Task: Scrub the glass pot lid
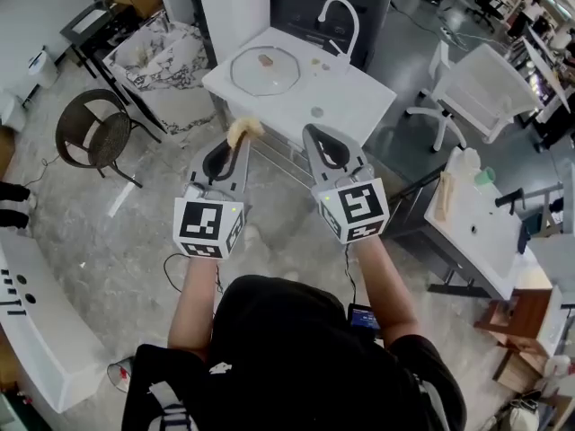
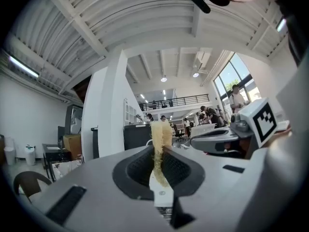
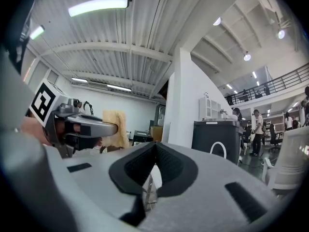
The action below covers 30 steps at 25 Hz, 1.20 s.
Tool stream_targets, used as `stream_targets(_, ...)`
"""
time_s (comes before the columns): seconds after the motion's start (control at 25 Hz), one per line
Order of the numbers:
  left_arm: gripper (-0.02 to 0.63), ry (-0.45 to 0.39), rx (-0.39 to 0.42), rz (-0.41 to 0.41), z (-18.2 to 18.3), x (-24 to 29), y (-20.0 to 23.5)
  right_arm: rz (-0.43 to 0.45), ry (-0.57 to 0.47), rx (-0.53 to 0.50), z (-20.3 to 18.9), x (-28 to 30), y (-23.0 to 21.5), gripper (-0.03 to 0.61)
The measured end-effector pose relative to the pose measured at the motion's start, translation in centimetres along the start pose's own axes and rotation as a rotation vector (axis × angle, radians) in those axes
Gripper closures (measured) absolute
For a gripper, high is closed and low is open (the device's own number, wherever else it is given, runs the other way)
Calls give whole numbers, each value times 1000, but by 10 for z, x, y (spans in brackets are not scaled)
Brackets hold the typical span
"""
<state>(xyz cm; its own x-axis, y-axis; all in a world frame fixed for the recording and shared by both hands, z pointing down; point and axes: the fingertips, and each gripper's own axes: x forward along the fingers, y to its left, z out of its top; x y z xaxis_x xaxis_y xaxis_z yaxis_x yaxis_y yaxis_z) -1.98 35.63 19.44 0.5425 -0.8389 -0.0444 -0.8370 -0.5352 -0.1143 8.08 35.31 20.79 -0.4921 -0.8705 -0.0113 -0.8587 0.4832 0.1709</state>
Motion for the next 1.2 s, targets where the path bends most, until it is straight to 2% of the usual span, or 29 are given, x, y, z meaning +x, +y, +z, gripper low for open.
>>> stream_targets(0.36,592,13,-22,13,-13,26,26,15,17,-5,-13,35,-9,583)
stream_targets(0.72,592,28,-49,0,-33,86,69,36,49,-15,-29,101,-30,582)
stream_targets(1.2,592,51,-83,-27,-44,187,171,56,95,-35,-31,238,-62,581)
